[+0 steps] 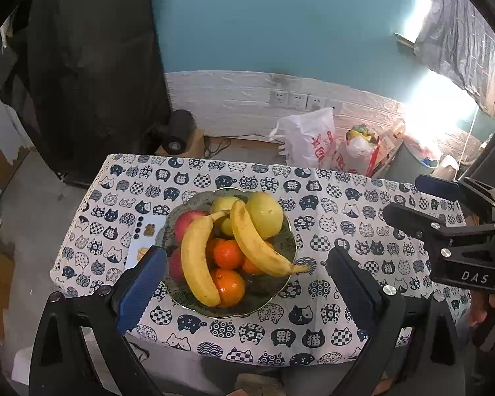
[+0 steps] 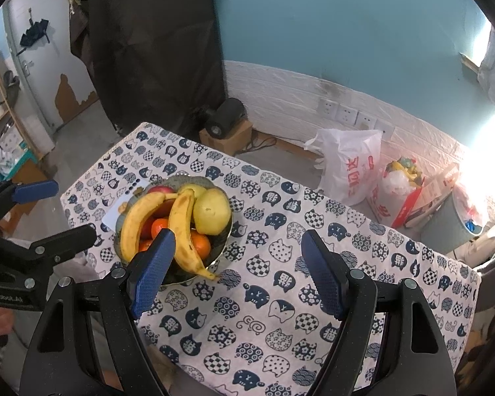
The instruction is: Organize fruits
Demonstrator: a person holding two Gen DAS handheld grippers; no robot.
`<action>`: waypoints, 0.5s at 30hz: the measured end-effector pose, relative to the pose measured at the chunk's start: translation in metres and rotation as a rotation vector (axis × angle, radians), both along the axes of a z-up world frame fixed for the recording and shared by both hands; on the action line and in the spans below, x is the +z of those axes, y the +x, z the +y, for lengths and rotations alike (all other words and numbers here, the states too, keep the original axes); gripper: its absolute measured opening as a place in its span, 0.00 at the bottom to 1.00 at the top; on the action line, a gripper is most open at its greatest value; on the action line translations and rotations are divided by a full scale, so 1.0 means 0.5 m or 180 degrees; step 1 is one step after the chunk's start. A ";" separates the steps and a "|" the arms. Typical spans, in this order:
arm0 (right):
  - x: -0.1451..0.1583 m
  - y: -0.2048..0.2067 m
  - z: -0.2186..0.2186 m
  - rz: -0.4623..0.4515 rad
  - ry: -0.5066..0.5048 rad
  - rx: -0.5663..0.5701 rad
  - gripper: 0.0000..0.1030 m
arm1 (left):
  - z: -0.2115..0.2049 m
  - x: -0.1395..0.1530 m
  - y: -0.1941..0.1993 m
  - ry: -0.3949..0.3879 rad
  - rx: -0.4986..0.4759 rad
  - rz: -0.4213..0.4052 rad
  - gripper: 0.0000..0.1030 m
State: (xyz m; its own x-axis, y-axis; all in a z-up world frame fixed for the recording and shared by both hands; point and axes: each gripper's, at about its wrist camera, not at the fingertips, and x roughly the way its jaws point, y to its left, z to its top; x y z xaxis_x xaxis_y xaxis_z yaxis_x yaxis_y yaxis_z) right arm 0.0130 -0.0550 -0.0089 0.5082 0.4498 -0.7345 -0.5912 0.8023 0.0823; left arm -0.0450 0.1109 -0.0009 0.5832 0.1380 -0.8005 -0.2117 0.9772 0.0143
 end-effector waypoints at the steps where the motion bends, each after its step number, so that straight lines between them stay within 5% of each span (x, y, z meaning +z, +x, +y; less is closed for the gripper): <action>1: 0.000 0.001 -0.001 -0.0004 -0.0004 0.0006 0.75 | 0.001 0.000 0.000 -0.0009 0.0007 0.0001 0.96; 15: 0.000 -0.004 0.006 -0.0018 -0.0022 0.0032 0.75 | 0.008 -0.004 -0.002 -0.0093 0.0042 0.0036 0.96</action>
State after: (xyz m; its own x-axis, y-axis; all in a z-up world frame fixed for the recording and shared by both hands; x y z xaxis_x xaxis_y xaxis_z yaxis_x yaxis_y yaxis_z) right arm 0.0109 -0.0522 -0.0090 0.5077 0.4498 -0.7348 -0.5997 0.7969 0.0734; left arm -0.0460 0.1149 -0.0030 0.5723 0.1222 -0.8109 -0.2245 0.9744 -0.0116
